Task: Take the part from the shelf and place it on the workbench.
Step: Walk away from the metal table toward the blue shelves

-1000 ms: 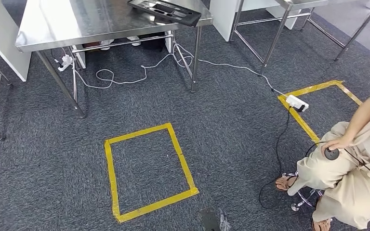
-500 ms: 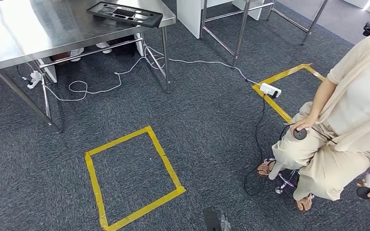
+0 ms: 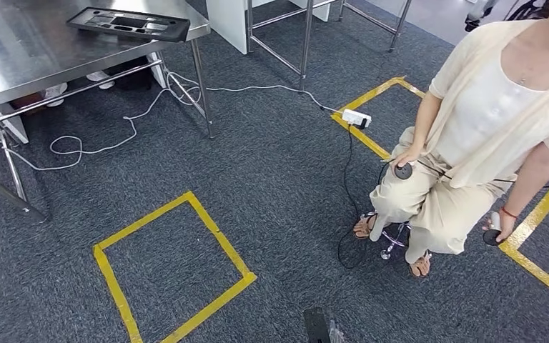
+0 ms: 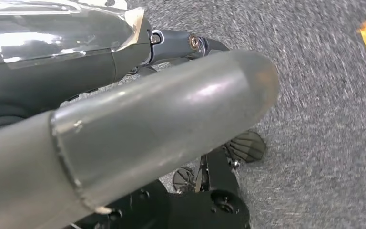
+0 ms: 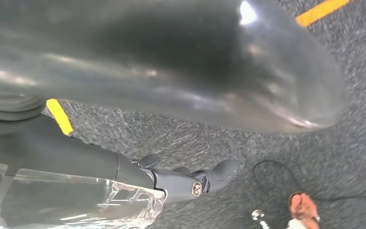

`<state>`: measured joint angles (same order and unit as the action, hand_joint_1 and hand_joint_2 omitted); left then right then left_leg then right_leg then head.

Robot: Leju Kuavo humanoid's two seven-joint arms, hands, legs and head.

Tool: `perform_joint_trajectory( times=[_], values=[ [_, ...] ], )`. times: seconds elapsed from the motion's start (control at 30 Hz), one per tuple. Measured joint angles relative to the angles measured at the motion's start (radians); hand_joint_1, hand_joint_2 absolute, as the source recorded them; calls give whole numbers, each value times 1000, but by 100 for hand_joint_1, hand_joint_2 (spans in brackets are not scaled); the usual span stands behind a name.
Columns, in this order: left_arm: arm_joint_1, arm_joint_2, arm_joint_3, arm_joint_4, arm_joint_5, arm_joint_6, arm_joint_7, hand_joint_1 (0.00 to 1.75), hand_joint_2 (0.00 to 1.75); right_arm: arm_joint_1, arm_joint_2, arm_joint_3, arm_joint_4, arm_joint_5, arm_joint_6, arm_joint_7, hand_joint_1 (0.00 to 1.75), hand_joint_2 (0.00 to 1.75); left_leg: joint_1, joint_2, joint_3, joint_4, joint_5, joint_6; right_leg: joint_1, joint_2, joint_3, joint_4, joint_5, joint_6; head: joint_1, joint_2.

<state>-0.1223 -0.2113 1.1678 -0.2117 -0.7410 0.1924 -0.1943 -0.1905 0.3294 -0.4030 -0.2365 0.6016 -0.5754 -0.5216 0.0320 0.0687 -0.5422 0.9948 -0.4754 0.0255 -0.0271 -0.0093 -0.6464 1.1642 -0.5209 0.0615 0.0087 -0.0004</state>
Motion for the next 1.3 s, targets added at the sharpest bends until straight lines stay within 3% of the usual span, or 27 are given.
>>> perform_joint_trajectory(
  times=[0.03, 0.1, 0.17, 0.2, 0.27, 0.33, 0.37, 0.4, 0.43, 0.5, 0.57, 0.63, 0.7, 0.77, 0.83, 0.9, 0.93, 0.97, 1.0, 1.07, 1.13, 1.2, 1.23, 1.3],
  values=[
    [0, 0, -2, 0, -2, -1, 0, 0, 0, 0, 0, 0, 0, -2, 1, 0, 0, 0, -2, 9, 2, 0, -2, -5, -2, -24, 39, -71, 23, 5, 0, 0],
    [-1, 0, -6, 0, -5, -2, 0, 0, 0, -1, 1, -1, 0, -7, 1, -1, 0, 0, -5, 25, 8, 1, -5, -20, 4, -56, 85, -155, 49, -2, 0, 0],
    [-3, 0, -11, 0, -6, -3, 1, 0, 0, -1, 2, -4, 0, -11, 1, -3, 0, 0, -6, 40, 13, 0, -7, -35, 11, -49, 81, -161, 56, -18, 0, 0],
    [-4, 0, -14, 0, -7, -4, 1, 0, 0, 0, 2, -7, 0, -13, 2, -3, 0, 0, -2, 41, 14, 2, -10, -42, 5, -38, 79, -160, 58, -26, -1, 0],
    [-6, 0, -17, 0, -8, -4, 1, 0, 0, 0, 3, -13, 0, -19, 4, -4, 0, 0, 5, 7, 0, 41, -44, -50, -3, -16, 79, -163, 65, -43, -3, 0],
    [-4, 1, -17, 0, -10, -4, 1, 0, 0, -1, 6, -16, 0, -26, 10, -6, 0, 0, 6, -45, -50, 155, -114, -50, 1, 4, 77, -164, 71, -58, -5, 0],
    [-2, 1, -17, 0, -11, -4, 1, 0, 0, -2, 6, -18, 0, -29, 15, -6, 0, 0, 5, -57, -81, 221, -144, -49, 6, 15, 74, -163, 72, -63, -6, 0],
    [-1, 1, -17, 0, -12, -4, 1, 0, 0, -1, 6, -20, 0, -33, 19, -6, 0, 0, 4, -64, -104, 270, -160, -47, 10, 27, 73, -163, 73, -66, -5, 0],
    [0, 2, -18, 0, -13, -4, 1, 0, 0, -1, 6, -23, 0, -35, 22, -7, 0, 0, 4, -67, -112, 286, -156, -46, 13, 40, 72, -162, 74, -67, -5, 0],
    [1, 2, -18, 0, -15, -4, 2, 0, 0, -1, 5, -25, 0, -39, 25, -7, 0, 0, 5, -77, -73, 206, -96, -41, 14, 67, 71, -158, 75, -68, -6, 0],
    [0, 2, -19, 0, -16, -4, 2, 0, 0, -2, 5, -28, 0, -40, 30, -7, 0, 0, 8, -121, -15, 86, -47, -35, 18, 90, 67, -150, 76, -66, -5, 0],
    [-1, 2, -19, 0, -18, -4, 2, 0, 0, -4, 6, -30, 0, -41, 36, -7, 0, 0, 5, -148, 6, 36, -39, -28, 20, 108, 57, -147, 79, -54, -4, 0],
    [-1, 2, -19, 0, -19, -4, 1, 0, 0, -5, 5, -31, 0, -43, 45, -7, 0, 0, -2, -129, 6, 28, -32, -16, 19, 124, 45, -149, 86, -38, -4, 0],
    [-3, 0, -20, 0, -19, -4, -1, 0, 0, -5, 3, -35, 0, -55, 71, -5, 0, 0, -3, -105, 8, 17, -21, 0, 19, 97, 24, -122, 75, -31, -2, 0],
    [-2, -1, -19, 0, -19, -5, -3, 0, 0, -6, 0, -46, 0, -86, 107, -2, 0, 0, -3, -77, 6, 11, -15, 10, 17, 46, -29, -21, 26, -36, 4, 0],
    [0, 0, -19, 0, -19, -6, -5, 0, 0, -5, -12, -69, 0, -140, 134, 6, 0, 0, -4, -48, 3, 11, -15, 12, 13, 26, -90, 106, -23, -35, 6, 0],
    [0, 0, -19, 0, -20, -8, -6, 0, 0, -2, -24, -86, 0, -170, 141, 15, 0, 0, -4, -34, 3, 11, -15, 12, 11, 23, -100, 134, -29, -29, 6, 0],
    [0, 0, -19, 0, -21, -9, -6, 0, 0, 3, -39, -106, 0, -198, 144, 28, 0, 0, -4, -23, 3, 11, -16, 11, 8, 18, -88, 121, -20, -20, 6, 0],
    [0, 0, -19, 0, -22, -9, -7, 0, 0, 8, -57, -126, 0, -219, 142, 43, 0, 0, -3, -13, 4, 12, -17, 9, 4, 9, -56, 71, 0, -10, 6, 0],
    [0, 2, -19, 0, -23, -9, -7, 0, 0, 16, -98, -163, 0, -251, 128, 77, 0, 0, -6, 5, 9, 13, -22, 0, 3, -37, 27, -71, 42, 2, 9, 0],
    [-1, 5, -19, -1, -24, -9, -7, 0, 0, 24, -137, -203, 0, -295, 122, 117, 0, 0, -13, 23, 15, 14, -28, -13, 11, -64, 69, -146, 59, -7, 10, 0],
    [-4, 6, -18, -1, -23, -8, -5, 0, 0, 43, -173, -252, 0, -334, 118, 159, 0, 0, -14, 41, 23, 10, -31, -24, 15, -47, 72, -153, 62, -21, 7, 0],
    [-6, 7, -18, -1, -22, -7, -4, 0, 0, 56, -190, -276, 0, -346, 112, 181, 0, 0, -11, 39, 26, 12, -37, -29, 10, -37, 73, -155, 63, -27, 6, 0],
    [-7, 9, -15, -1, -20, -6, -3, 0, 0, 76, -213, -312, 1, -357, 95, 216, 0, 0, -4, 2, 9, 63, -79, -35, -1, -17, 76, -159, 67, -45, 2, 0]
  ],
)
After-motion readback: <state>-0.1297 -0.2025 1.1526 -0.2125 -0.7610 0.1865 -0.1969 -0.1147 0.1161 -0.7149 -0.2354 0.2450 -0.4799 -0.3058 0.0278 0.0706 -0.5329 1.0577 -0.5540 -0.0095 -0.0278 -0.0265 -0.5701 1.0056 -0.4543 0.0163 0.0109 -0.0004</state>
